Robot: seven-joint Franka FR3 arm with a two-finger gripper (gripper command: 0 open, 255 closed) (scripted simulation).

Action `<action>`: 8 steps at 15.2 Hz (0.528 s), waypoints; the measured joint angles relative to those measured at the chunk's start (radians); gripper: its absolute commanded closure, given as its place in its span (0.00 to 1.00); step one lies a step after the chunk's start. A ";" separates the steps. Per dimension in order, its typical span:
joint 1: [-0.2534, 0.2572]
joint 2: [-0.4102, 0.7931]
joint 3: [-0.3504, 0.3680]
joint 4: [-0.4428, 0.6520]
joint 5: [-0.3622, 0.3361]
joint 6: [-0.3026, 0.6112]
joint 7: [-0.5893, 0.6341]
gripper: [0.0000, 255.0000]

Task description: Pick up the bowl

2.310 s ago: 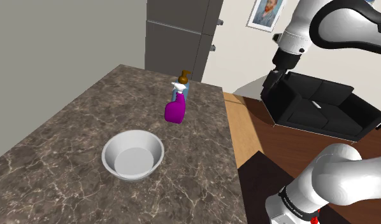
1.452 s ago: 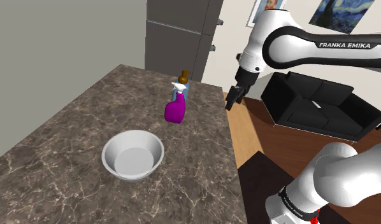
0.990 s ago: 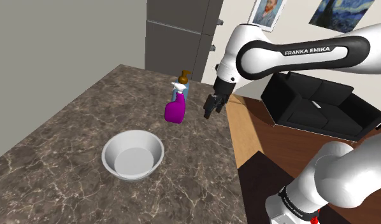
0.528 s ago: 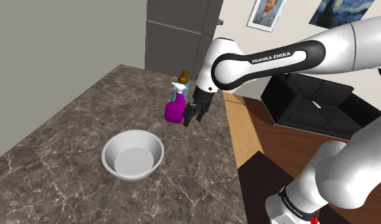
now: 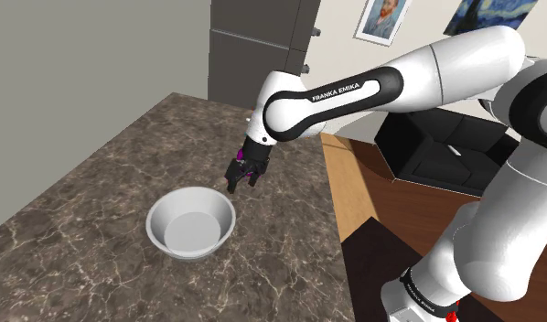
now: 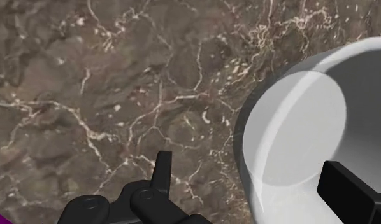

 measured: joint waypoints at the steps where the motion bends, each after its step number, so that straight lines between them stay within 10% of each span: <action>1: 0.005 0.025 0.006 0.020 0.010 0.007 0.001 0.00; 8: 0.028 0.179 0.028 0.125 0.039 0.071 -0.003 0.00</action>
